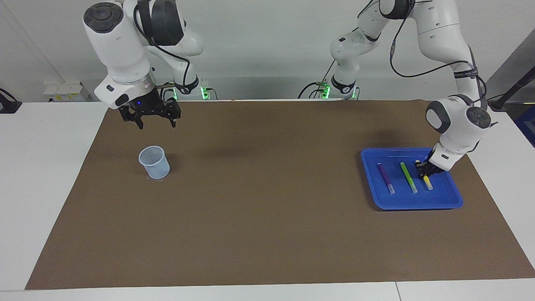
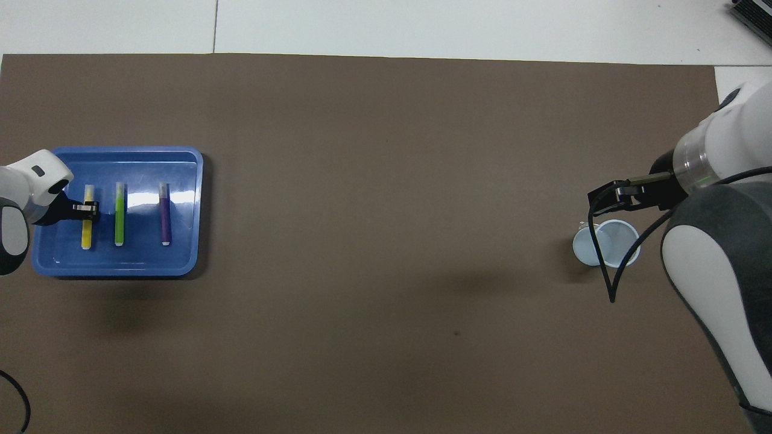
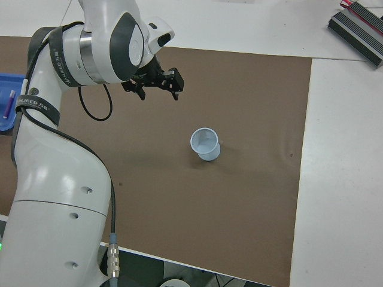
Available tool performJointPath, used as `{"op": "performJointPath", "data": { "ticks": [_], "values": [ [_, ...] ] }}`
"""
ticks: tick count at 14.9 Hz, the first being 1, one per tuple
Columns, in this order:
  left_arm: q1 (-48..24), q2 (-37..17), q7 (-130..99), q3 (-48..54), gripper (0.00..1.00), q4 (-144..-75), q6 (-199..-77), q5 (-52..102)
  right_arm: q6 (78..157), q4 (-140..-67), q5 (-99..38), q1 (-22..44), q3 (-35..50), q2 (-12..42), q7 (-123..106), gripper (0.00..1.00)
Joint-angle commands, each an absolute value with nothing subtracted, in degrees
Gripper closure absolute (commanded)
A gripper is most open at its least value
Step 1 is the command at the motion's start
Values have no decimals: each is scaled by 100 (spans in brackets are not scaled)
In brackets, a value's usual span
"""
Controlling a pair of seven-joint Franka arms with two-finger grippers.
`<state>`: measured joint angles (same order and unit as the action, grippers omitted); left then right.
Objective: Right arm passes pens to left for tray arrangement
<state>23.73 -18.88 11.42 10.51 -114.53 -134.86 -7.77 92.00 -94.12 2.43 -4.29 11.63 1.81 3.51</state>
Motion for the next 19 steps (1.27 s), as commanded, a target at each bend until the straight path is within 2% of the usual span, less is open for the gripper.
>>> {"op": "performJointPath", "data": {
  "ticks": [1,6,11,19],
  "values": [
    [2399,-2057,976,1099,0,-11584,-13843,-879,9114,-9343,114,-510,1195,149,299,0],
    [2382,-2057,975,1099,0,-11479,-13694,-870,8974,-9237,79,-518,1143,88,308,0],
    [2329,-2118,976,1125,0,-10697,-12728,-817,8973,-9281,-53,-510,1099,-9,308,0],
    [2013,-1486,819,1160,0,-9616,-10760,-791,8939,-9272,-53,-501,1125,-9,308,0]
  ]
}}
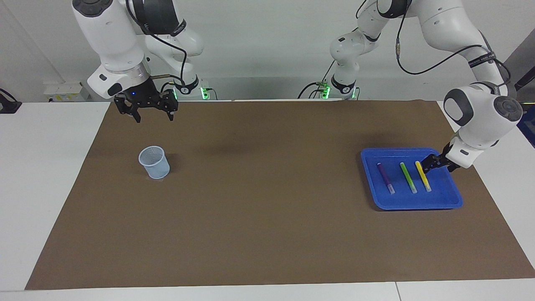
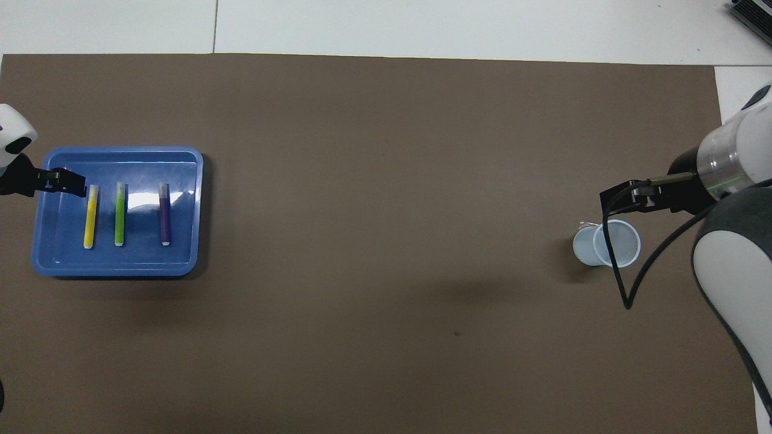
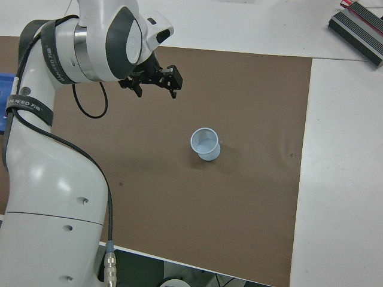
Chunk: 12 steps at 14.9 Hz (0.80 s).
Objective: Right arm passes pens to left for tray arrangement
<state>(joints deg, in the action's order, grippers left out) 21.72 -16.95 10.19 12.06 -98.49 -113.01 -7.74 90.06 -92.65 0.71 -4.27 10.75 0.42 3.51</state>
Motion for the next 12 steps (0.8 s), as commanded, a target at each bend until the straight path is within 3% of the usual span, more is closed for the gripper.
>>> {"op": "performJointPath", "data": {
  "ticks": [1,7,12],
  "values": [
    [1960,-1390,643,1169,0,-9476,-10523,-704,8947,-9272,-44,-501,1116,-9,308,0],
    [1486,-1056,-289,1178,0,-8614,-9133,-519,8965,-9272,-53,-501,1116,-9,308,0],
    [1406,-335,-290,1213,0,-8648,-8808,-212,8956,-9264,-44,-501,1116,-9,308,0]
  ]
}}
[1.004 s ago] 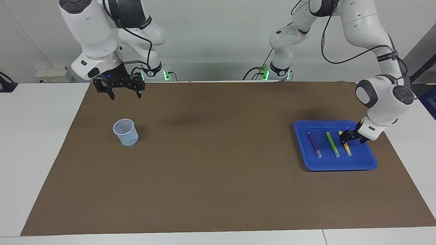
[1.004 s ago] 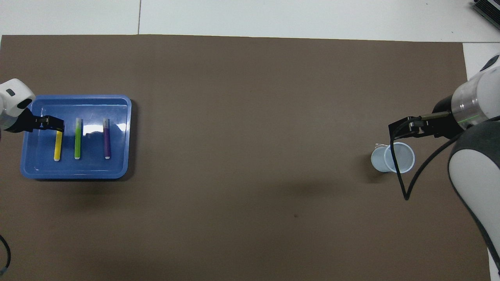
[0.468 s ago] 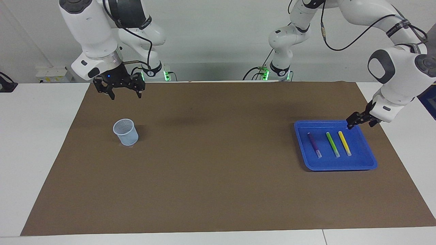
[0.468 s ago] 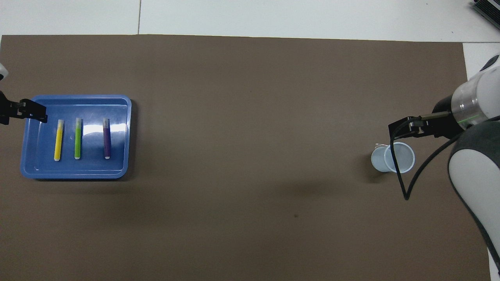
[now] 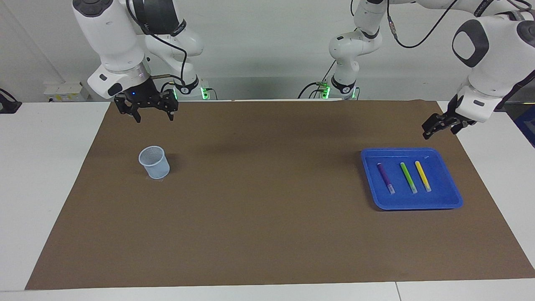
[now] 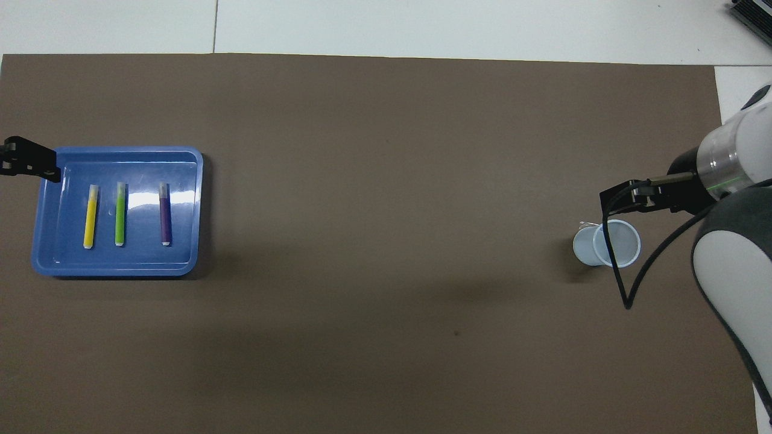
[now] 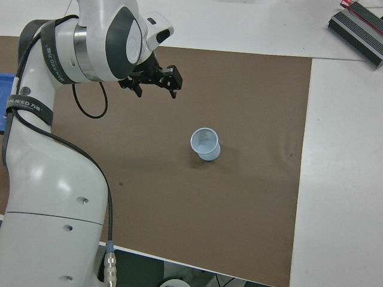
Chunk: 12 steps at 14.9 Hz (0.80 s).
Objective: Right arm passes pens to left for tray arrangement
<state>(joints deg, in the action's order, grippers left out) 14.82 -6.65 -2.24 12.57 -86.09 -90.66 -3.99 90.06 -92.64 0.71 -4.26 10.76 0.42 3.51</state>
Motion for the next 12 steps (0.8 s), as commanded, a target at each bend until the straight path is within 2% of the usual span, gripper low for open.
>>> {"op": "performJointPath", "data": {
  "ticks": [1,4,6,10,12],
  "values": [
    [1406,-221,-290,1213,0,-8648,-8737,-89,8965,-9264,-44,-501,1108,-9,308,0],
    [1406,131,-290,1213,0,-8648,-8596,44,8956,-9264,-44,-501,1107,-9,308,0],
    [1328,176,-290,1204,0,-8631,-8596,53,8947,-9246,-44,-501,1107,0,308,0],
    [503,263,-290,617,0,-8771,-8622,62,8939,-9246,-44,-501,1116,0,308,0],
    [396,395,-290,492,0,-9042,-8692,62,8938,-9246,-44,-501,1116,0,308,0]
  ]
}}
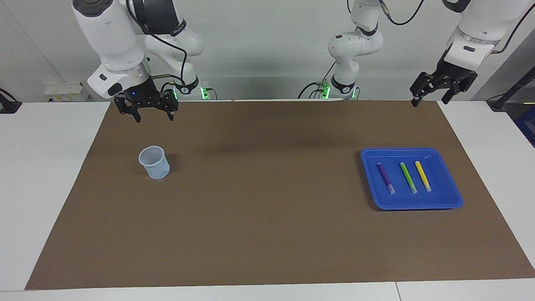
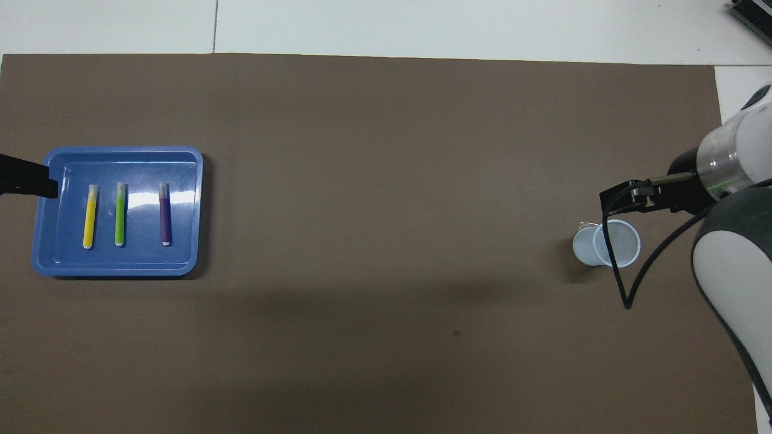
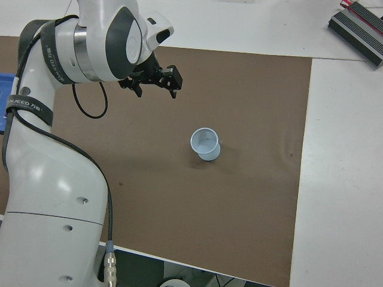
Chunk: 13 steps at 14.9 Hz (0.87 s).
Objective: Right arm passes pens to left for tray arrangement
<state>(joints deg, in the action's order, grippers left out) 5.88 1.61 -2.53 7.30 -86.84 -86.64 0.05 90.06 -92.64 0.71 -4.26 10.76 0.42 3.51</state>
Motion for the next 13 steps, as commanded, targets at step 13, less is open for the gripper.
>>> {"op": "performJointPath", "data": {
  "ticks": [13],
  "values": [
    [501,562,-272,536,0,-9721,-9001,316,8631,-9246,-44,-448,1143,-97,308,0]
  ]
}}
